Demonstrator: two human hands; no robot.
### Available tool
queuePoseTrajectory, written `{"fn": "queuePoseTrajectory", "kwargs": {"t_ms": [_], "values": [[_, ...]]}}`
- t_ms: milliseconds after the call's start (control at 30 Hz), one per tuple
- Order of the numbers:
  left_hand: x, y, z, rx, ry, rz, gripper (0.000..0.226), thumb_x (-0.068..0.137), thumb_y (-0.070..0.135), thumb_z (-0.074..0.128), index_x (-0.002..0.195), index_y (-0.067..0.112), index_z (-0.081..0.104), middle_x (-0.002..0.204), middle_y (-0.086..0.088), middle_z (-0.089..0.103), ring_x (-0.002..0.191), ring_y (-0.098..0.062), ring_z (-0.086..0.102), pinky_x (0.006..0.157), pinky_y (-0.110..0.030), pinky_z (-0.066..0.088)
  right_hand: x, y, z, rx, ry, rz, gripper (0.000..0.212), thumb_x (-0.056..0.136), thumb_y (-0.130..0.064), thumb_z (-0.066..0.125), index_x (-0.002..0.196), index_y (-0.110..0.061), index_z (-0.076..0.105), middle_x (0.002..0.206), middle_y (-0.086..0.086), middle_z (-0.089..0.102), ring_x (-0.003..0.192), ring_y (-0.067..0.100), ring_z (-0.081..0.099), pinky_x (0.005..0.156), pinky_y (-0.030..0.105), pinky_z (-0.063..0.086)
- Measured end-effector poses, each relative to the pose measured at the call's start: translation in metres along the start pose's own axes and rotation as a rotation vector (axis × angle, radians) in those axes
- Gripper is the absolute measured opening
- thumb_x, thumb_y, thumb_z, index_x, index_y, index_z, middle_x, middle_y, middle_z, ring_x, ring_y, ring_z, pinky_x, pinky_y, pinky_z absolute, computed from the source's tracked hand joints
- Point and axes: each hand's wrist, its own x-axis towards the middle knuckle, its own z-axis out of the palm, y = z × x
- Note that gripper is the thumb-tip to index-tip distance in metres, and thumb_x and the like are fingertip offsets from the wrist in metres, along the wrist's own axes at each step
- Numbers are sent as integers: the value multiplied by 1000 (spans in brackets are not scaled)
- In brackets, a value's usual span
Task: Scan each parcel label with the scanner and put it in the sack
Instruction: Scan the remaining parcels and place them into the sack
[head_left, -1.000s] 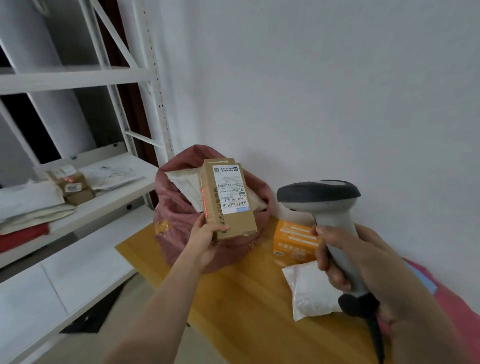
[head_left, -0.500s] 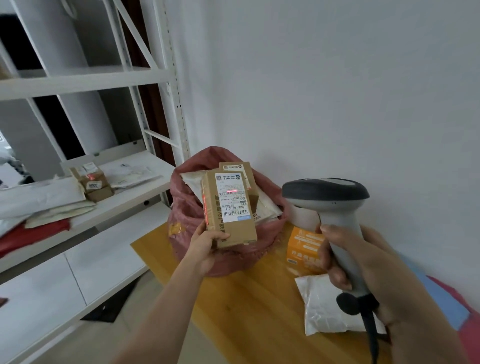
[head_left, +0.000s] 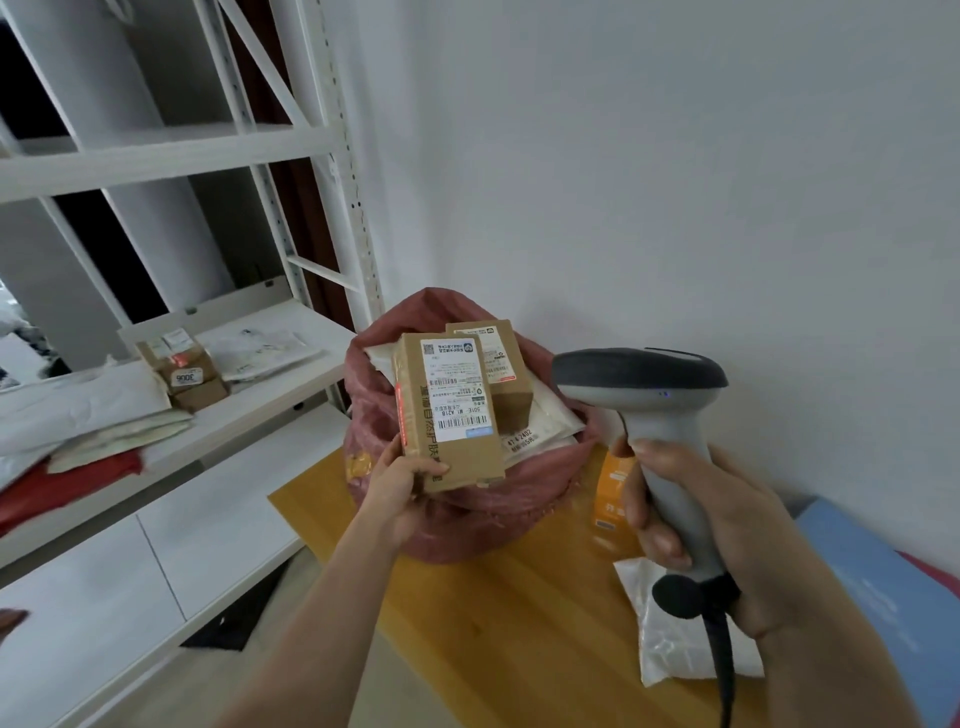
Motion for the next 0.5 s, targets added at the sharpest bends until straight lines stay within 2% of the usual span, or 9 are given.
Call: {"fn": "queuePoseTrajectory", "kwargs": {"t_ms": [33,67,133,167,200,267,367,433,500], "values": [[4,6,-2,11,-8,6,81,70,-21,55,139,22,47,119,-13,67,96,-27,64,50,-26,52,8,2,4,2,-1,-6,53,66,-47,67,72,5,58,64,23,49,38,16,39,38,23,35],[9,12,-4,14,-29,15,81,69,-21,54,139,20,48,119,-13,68,98,-27,64,56,-29,55,16,3,9,-6,-7,-10,52,68,-47,66,68,5,60,59,22,48,38,16,38,39,23,35],[23,31,-12,-31,-100,29,82,63,-17,53,138,15,49,121,-13,67,106,-29,63,79,-39,57,33,6,21,-11,-14,-25,48,71,-46,64,66,1,61,49,15,47,37,15,38,38,22,35],[31,43,-15,-76,-132,42,82,60,-15,52,137,14,50,122,-13,67,106,-29,63,79,-40,57,43,7,28,13,0,-32,45,72,-44,64,71,0,62,49,13,49,36,15,39,38,22,36],[41,56,-18,-116,-136,72,82,58,-13,50,136,14,51,122,-13,66,105,-29,64,72,-38,58,54,8,34,41,29,-35,43,72,-43,65,78,0,62,52,13,53,37,15,40,37,22,36],[66,80,-21,-140,-38,169,81,61,-15,48,135,18,49,123,-11,65,102,-27,63,67,-35,55,76,10,45,42,97,-36,48,68,-45,67,88,-1,62,60,16,58,38,15,41,37,23,37],[103,103,-20,-68,161,290,74,75,-10,60,137,26,45,123,-5,61,99,-22,64,77,-37,56,107,14,58,8,158,-28,49,71,-44,65,92,-1,58,58,11,61,38,13,41,37,22,37],[129,109,-20,15,163,296,71,78,-2,69,140,23,45,126,-4,59,103,-21,64,85,-37,56,125,17,64,15,196,-21,48,70,-45,65,93,-3,58,60,11,62,38,13,41,37,22,37],[153,110,-18,149,118,225,61,82,10,74,138,17,50,126,-3,61,107,-20,62,95,-37,51,141,20,69,34,231,-6,47,69,-45,67,98,-8,59,66,15,63,39,14,42,38,22,37]]}}
